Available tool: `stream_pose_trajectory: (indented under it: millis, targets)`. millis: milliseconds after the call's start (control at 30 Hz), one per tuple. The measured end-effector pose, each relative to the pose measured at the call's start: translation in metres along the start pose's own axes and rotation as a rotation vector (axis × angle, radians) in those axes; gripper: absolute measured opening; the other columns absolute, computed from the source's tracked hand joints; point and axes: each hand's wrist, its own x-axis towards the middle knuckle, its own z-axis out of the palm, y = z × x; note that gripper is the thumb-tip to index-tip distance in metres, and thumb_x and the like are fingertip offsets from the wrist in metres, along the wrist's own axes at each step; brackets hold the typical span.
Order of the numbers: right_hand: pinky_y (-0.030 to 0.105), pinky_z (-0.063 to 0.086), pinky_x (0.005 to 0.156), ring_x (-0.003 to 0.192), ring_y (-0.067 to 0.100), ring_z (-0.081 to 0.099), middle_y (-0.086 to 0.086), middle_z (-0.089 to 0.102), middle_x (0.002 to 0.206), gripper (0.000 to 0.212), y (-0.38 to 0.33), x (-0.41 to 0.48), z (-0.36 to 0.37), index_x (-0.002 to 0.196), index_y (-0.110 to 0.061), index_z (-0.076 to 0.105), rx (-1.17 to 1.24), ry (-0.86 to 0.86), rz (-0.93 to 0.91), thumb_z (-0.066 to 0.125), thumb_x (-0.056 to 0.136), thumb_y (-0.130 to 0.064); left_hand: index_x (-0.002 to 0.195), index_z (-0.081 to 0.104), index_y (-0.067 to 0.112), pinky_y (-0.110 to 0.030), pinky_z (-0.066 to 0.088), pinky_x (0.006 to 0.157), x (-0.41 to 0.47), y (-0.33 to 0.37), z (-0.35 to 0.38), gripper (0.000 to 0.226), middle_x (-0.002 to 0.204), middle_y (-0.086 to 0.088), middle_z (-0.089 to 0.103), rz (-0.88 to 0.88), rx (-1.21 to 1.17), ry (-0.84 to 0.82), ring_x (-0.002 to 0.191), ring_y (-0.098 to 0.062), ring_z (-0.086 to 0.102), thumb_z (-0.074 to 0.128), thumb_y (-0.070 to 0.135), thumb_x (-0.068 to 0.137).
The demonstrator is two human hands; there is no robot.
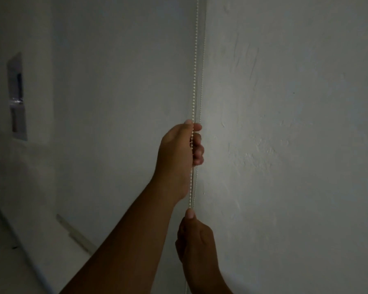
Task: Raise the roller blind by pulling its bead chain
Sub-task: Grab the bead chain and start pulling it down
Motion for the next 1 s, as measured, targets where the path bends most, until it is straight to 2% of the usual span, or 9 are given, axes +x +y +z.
stream_pose_trajectory:
  millis: [167,300,367,433,500,600,667,800,1000]
  targets:
    - [0.026,0.025,0.05,0.048,0.015,0.033,0.008,0.038,0.053,0.06,0.008,-0.001,0.004,0.061,-0.006,0.054,0.054,-0.083,0.037,0.039,0.082,-0.06,0.067,0.057,0.019,-0.017,0.024,0.034,-0.007,-0.007,0.004,0.035,0.046,0.009,0.04,0.091,-0.005,0.196,0.035,-0.005,0.029,0.052,0.039,0.096]
    - [0.02,0.025,0.042,0.039,0.009,0.032,-0.004,0.039,0.044,0.058,0.01,0.005,0.0,0.049,-0.022,0.045,-0.037,-0.075,0.102,0.033,0.09,-0.061,0.061,0.053,0.021,-0.017,0.023,0.034,-0.012,-0.016,0.003,0.039,0.044,0.009,0.038,0.11,-0.037,0.226,0.035,-0.006,0.027,0.053,0.039,0.096]
    - [0.019,0.032,0.041,0.037,0.01,0.042,-0.002,0.049,0.042,0.062,0.01,0.014,-0.005,0.046,-0.022,0.053,-0.015,-0.032,0.215,0.034,0.098,-0.051,0.06,0.051,0.021,-0.017,0.024,0.035,-0.015,-0.022,0.0,0.04,0.045,0.009,0.037,0.125,-0.023,0.224,0.035,-0.005,0.027,0.053,0.037,0.096]
    - [0.019,0.045,0.042,0.04,0.013,0.059,-0.003,0.065,0.047,0.063,0.009,0.022,-0.011,0.059,-0.017,0.065,-0.045,-0.026,0.254,0.028,0.101,-0.045,0.058,0.051,0.023,-0.017,0.023,0.035,-0.02,-0.026,-0.004,0.04,0.045,0.01,0.036,0.136,-0.028,0.215,0.035,-0.005,0.026,0.054,0.036,0.096]
    - [0.021,0.052,0.057,0.065,0.009,0.072,-0.008,0.077,0.069,0.057,0.006,0.029,-0.016,0.085,-0.025,0.07,-0.115,-0.013,0.208,0.021,0.099,-0.051,0.056,0.052,0.025,-0.017,0.023,0.035,-0.024,-0.031,-0.007,0.041,0.044,0.01,0.035,0.129,-0.034,0.195,0.035,-0.005,0.025,0.054,0.036,0.096]
    - [0.025,0.048,0.08,0.104,0.012,0.064,-0.004,0.072,0.112,0.06,-0.006,0.037,-0.023,0.118,-0.029,0.065,-0.077,0.052,0.129,0.018,0.096,-0.059,0.058,0.051,0.023,-0.018,0.023,0.035,-0.034,-0.041,-0.011,0.039,0.044,0.01,0.035,0.093,-0.038,0.171,0.035,-0.006,0.025,0.054,0.036,0.096]
    - [0.038,0.044,0.1,0.116,0.017,0.058,0.002,0.066,0.126,0.061,-0.019,0.043,-0.025,0.129,-0.025,0.058,-0.039,0.072,0.094,0.02,0.096,-0.058,0.059,0.051,0.022,-0.019,0.025,0.036,-0.04,-0.048,-0.014,0.039,0.044,0.01,0.035,0.097,-0.006,0.173,0.036,-0.006,0.026,0.054,0.036,0.096]
    - [0.045,0.04,0.106,0.114,0.015,0.059,0.0,0.067,0.122,0.055,-0.046,0.055,-0.023,0.127,-0.024,0.06,-0.041,0.069,0.032,0.025,0.098,-0.056,0.057,0.058,0.028,-0.016,0.033,0.038,-0.053,-0.06,-0.018,0.041,0.044,0.014,0.044,0.111,0.057,0.165,0.037,-0.002,0.036,0.052,0.037,0.096]
    - [0.038,0.049,0.092,0.097,0.016,0.07,0.003,0.077,0.098,0.043,-0.086,0.08,-0.01,0.098,-0.021,0.073,0.048,0.043,-0.032,0.04,0.097,-0.048,0.061,0.061,0.028,-0.02,0.026,0.04,-0.067,-0.068,-0.026,0.037,0.048,0.011,0.042,0.043,0.086,0.168,0.041,-0.006,0.031,0.053,0.036,0.096]
